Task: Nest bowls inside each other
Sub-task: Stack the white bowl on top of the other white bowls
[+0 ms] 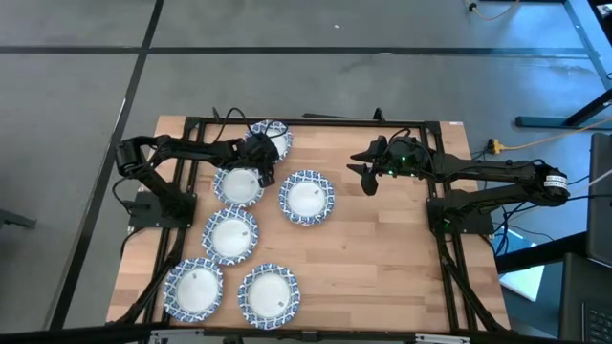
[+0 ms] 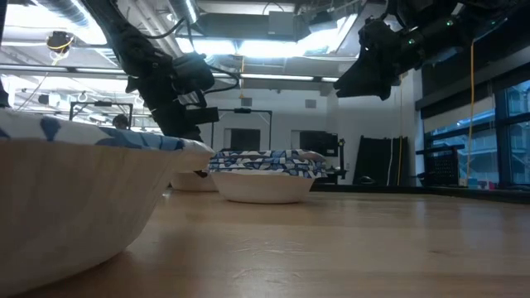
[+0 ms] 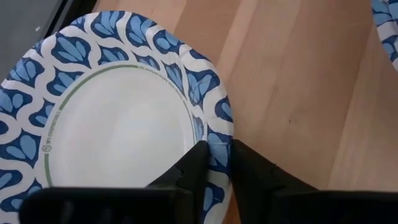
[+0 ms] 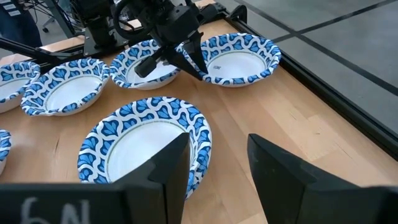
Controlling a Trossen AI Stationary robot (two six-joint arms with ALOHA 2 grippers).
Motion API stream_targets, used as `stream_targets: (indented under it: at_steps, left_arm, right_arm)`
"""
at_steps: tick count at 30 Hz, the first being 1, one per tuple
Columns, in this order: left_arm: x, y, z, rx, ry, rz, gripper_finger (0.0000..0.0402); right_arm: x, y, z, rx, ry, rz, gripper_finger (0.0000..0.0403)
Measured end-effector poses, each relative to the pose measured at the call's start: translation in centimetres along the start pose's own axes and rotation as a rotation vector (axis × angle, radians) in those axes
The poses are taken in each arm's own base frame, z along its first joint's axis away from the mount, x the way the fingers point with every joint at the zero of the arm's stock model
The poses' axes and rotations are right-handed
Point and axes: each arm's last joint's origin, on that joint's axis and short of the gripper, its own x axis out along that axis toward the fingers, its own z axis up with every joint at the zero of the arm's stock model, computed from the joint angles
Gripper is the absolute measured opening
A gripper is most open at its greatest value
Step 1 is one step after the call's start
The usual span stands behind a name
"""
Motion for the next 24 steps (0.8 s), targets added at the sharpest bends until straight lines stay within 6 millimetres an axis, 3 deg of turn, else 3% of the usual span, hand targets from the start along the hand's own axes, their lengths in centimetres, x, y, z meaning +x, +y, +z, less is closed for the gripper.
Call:
stream_targets:
  at_steps: [13, 24]
  left_arm:
    - [-0.1, 0.1, 0.1, 0.001, 0.004, 0.018, 0.0031]
    - [-2.5, 1.1, 4.5, 0.044, 0.016, -0.005, 0.0029]
  right_arm:
    - [0.0, 0.0, 0.0, 0.0, 0.004, -0.001, 0.0162]
    - [0.0, 0.0, 0.0, -0.001, 0.005, -0.001, 0.0162]
